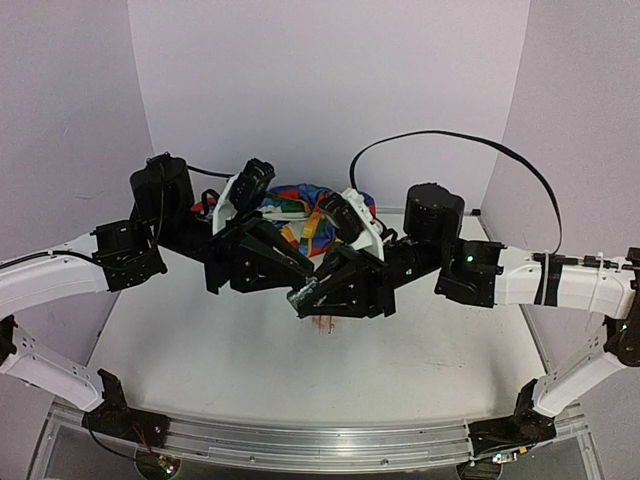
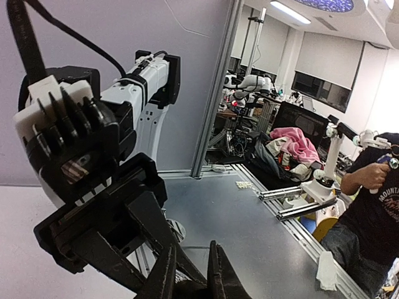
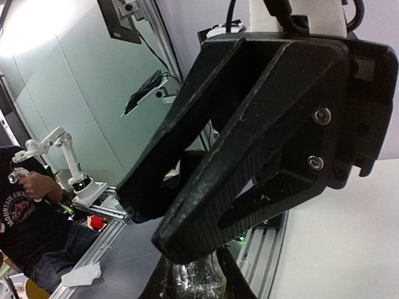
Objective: Paint the nails
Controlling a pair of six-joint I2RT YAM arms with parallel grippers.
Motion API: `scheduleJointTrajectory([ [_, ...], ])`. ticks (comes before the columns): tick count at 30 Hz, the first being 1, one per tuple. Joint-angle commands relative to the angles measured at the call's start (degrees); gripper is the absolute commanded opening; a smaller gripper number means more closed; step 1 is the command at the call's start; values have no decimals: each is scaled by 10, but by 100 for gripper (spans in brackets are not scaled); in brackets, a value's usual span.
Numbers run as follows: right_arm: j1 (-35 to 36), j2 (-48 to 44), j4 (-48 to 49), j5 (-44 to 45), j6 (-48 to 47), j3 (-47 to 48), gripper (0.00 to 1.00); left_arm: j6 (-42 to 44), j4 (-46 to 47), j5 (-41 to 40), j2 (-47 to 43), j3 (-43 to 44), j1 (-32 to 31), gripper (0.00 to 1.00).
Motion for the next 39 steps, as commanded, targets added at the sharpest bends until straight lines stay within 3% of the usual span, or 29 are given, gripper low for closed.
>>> scheduleJointTrajectory([
  [1,-14,-36,130,-101,-10,4,0,-3,47,153,-10,17,-2,0],
  [3,-17,-37,117,-73,-27,-1,0,-25,47,118,-21,11,-2,1],
  [4,-18,-39,91,-52,-49,0,0,-37,47,89,-29,5,1,11],
  [7,-18,-48,-11,22,-128,4,0,-59,28,-16,-62,-18,12,57],
  [8,-18,-50,-34,56,-148,5,0,-63,18,-47,-73,-25,14,64],
  [13,-18,-54,-92,228,-213,7,0,-84,-85,-257,-119,-38,17,81],
  [16,-15,-46,-95,304,-218,8,0,-125,-184,-409,-112,-11,17,80],
  [18,-11,-35,-95,355,-218,12,0,-144,-236,-466,-92,16,17,75],
  [22,-5,-13,-95,417,-221,20,0,-144,-235,-442,-55,31,16,66],
  [30,4,10,-100,441,-227,30,0,-140,-215,-418,-24,39,16,55],
  [35,9,19,-103,451,-235,33,0,-149,-215,-432,-8,44,16,32],
  [39,12,24,-103,449,-240,33,0,-152,-218,-429,9,57,16,23],
])
